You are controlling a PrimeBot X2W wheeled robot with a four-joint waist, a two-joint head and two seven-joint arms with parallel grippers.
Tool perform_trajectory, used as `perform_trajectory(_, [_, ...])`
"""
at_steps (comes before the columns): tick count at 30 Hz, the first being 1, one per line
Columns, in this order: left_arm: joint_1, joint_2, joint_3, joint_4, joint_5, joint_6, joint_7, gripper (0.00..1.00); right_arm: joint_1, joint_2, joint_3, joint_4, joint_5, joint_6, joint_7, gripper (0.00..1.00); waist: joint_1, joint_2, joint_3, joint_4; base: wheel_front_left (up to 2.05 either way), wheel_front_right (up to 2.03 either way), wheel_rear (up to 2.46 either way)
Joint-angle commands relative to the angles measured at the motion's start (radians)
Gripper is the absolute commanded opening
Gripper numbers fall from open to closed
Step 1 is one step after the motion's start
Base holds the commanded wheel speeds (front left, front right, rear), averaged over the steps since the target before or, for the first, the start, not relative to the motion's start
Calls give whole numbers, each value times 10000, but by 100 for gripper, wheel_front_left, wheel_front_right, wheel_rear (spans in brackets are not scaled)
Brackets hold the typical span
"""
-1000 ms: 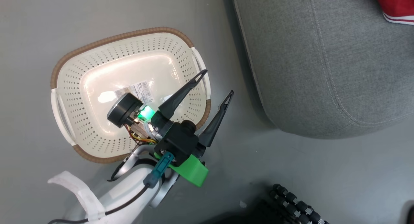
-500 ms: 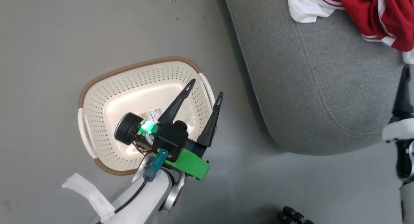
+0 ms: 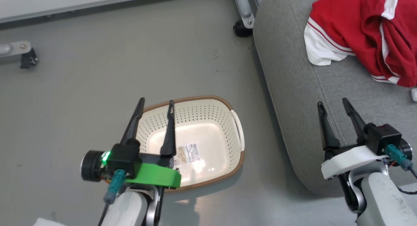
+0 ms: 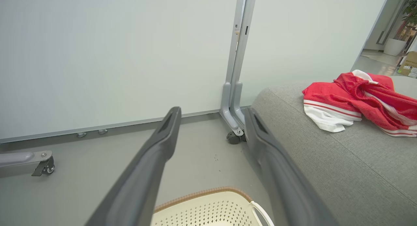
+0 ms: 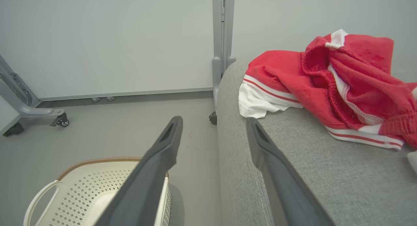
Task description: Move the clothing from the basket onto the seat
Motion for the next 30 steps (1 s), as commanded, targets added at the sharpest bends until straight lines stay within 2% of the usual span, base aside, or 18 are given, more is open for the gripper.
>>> perform_trajectory(1, [505,-132,386,-74,3,-93,-30,100,207,-4,116,-62,37,-14,-29,100,1,-1,-1384,1086,0,0,0])
perform_trajectory(6, [1803,-364,1901,-319,398,-388,-31,100,551,51,533,-351,13,-14,-29,100,1,-1,-2123,1311,0,0,0])
perform_trajectory(12, [2880,-534,3022,-596,816,-826,-32,100,992,96,762,-704,-100,-14,-29,100,1,-1,-2658,1389,0,0,0])
perform_trajectory(22, [4047,-788,3696,-876,1174,-1719,-21,100,2185,384,520,-1316,-200,-14,-29,100,1,-1,-3238,1365,0,0,0])
perform_trajectory(26, [4452,-830,3901,-951,1329,-1876,-21,100,2599,434,434,-1371,-256,-14,-29,100,1,-1,-3402,1278,0,0,0])
perform_trajectory(30, [4671,-848,4072,-879,1511,-1842,-21,100,2842,449,367,-1357,-274,-13,-29,100,1,-1,-3510,1206,0,0,0])
